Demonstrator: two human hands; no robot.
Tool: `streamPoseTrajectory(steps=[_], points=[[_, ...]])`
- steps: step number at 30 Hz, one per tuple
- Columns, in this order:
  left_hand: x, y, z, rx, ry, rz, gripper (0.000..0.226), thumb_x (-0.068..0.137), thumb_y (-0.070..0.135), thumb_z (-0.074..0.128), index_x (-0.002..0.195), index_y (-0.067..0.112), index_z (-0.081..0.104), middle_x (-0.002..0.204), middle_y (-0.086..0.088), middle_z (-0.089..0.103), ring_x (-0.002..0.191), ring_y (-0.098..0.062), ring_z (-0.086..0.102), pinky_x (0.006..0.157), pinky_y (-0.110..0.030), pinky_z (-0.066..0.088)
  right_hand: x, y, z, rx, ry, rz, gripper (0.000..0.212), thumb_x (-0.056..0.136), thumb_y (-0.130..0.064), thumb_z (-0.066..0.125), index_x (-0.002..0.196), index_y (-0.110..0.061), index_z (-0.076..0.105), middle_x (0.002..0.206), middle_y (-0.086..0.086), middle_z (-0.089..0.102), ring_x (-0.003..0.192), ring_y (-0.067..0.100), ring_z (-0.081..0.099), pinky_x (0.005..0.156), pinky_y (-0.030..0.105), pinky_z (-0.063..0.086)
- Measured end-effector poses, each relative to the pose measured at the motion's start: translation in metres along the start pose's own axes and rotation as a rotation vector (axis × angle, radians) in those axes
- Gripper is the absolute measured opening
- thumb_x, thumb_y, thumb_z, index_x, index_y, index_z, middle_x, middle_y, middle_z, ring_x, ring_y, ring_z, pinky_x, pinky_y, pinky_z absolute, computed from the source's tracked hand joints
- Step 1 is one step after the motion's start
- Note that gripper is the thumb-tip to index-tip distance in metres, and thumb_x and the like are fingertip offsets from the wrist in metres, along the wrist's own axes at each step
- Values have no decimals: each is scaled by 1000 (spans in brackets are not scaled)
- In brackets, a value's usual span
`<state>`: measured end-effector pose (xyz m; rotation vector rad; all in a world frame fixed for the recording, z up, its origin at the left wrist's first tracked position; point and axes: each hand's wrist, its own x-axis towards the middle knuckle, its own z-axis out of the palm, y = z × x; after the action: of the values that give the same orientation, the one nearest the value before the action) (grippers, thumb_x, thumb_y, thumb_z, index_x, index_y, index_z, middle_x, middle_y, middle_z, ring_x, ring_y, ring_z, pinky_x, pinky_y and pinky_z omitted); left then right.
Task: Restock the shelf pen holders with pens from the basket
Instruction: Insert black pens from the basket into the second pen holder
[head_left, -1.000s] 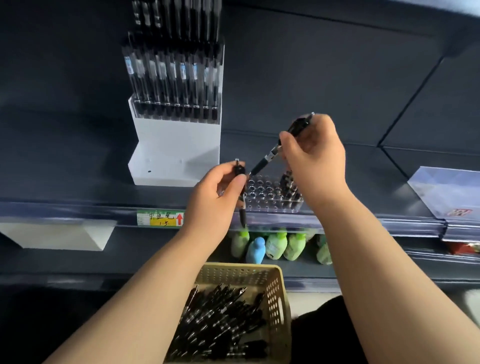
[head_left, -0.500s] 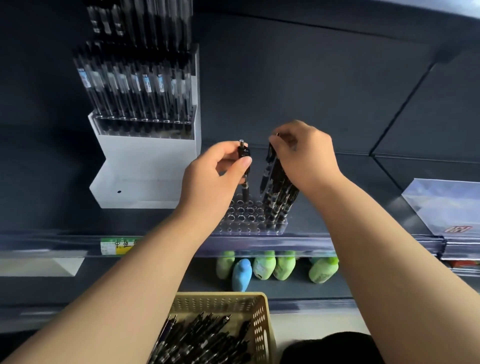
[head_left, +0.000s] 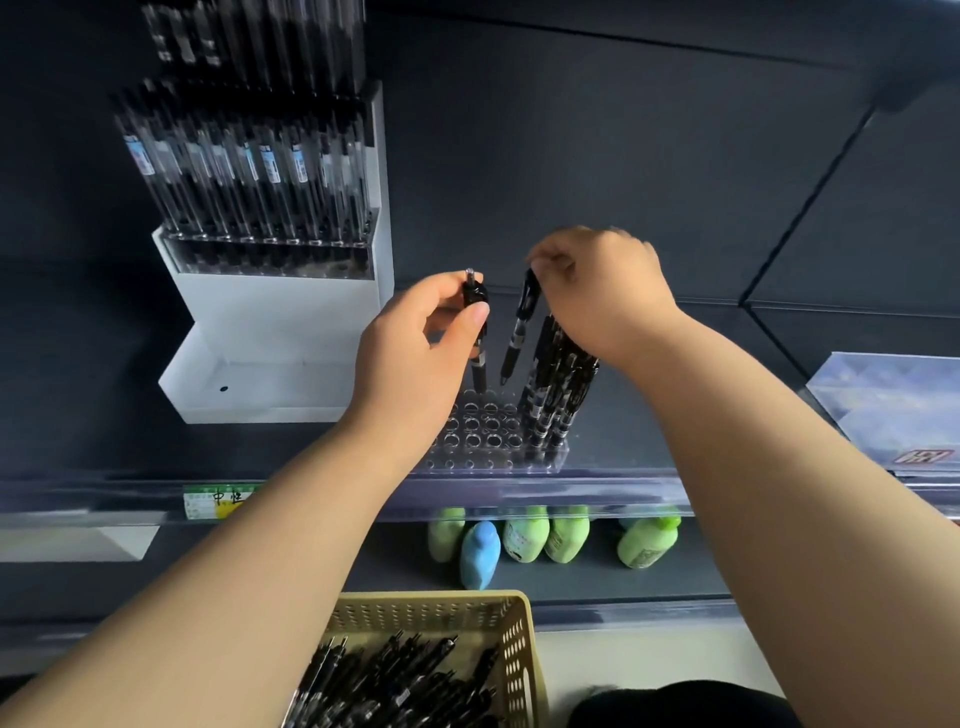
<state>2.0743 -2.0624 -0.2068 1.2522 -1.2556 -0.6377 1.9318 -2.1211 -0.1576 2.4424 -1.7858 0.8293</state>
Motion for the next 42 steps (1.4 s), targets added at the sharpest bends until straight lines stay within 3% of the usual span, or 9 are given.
streamPoseTrajectory(steps=[3, 8, 13, 18, 25, 28, 32, 36, 42], points=[[0, 0, 2, -17, 2, 4, 26, 90, 13, 60, 115, 17, 63, 101, 1, 66, 86, -9, 64, 73, -21, 57, 3, -1, -3, -5, -7, -13, 23, 93, -20, 45, 100, -25, 66, 93, -6, 68, 100, 24, 56, 94, 35, 39], [1, 1, 7, -17, -6, 18, 25, 89, 12, 60, 113, 18, 64, 104, -3, 65, 89, -13, 64, 75, -28, 58, -1, -2, 1, -84, -142, -17, 31, 93, -17, 40, 109, -28, 64, 107, -6, 66, 111, 22, 50, 95, 33, 30], [2, 0, 7, 50, -41, 28, 25, 88, 19, 62, 113, 22, 64, 99, 6, 67, 90, -11, 64, 84, -35, 55, -5, -4, 3, -113, -317, 22, 35, 89, -15, 41, 106, -33, 67, 107, -6, 66, 105, 22, 55, 97, 34, 32], [2, -1, 8, 137, -74, 49, 29, 87, 19, 64, 116, 20, 64, 95, 15, 65, 88, 2, 60, 83, -11, 46, 1, -5, 2, -78, -362, 25, 36, 87, -11, 43, 103, -31, 69, 107, -3, 65, 104, 22, 55, 88, 27, 38], [2, -2, 15, 105, -61, 53, 28, 84, 13, 68, 112, 19, 67, 88, 18, 65, 83, 6, 61, 79, -4, 44, 8, -1, 3, -44, -408, 52, 32, 90, -16, 45, 106, -32, 68, 108, -4, 63, 88, 15, 52, 70, 21, 37], [3, 2, 17, 62, -52, 92, 27, 85, 13, 67, 111, 20, 67, 92, 17, 66, 87, 3, 63, 81, -6, 45, 2, 3, -2, 56, -305, 41, 29, 93, -20, 46, 114, -26, 66, 113, -4, 65, 97, 13, 56, 73, 15, 34], [3, 2, 23, 124, -99, 137, 30, 83, 11, 68, 113, 14, 67, 95, 7, 67, 85, 3, 60, 80, -1, 42, -16, 9, -4, 247, 31, 120, 26, 93, -17, 50, 112, -20, 68, 110, -4, 68, 94, 6, 57, 71, 2, 32], [3, -2, 29, 144, -89, 144, 30, 83, 10, 69, 112, 12, 67, 95, 6, 67, 80, 3, 60, 79, 0, 41, -40, 14, 7, 366, 171, 181, 28, 93, -15, 50, 116, -19, 65, 107, -7, 67, 106, 17, 55, 89, 21, 40], [2, -3, 34, 257, -122, 121, 25, 82, 13, 70, 108, 15, 70, 89, 12, 65, 69, 16, 55, 70, 5, 36, -51, 22, 17, 405, 213, 187, 32, 92, -14, 51, 123, -18, 58, 96, -16, 60, 108, 17, 54, 92, 21, 36]])
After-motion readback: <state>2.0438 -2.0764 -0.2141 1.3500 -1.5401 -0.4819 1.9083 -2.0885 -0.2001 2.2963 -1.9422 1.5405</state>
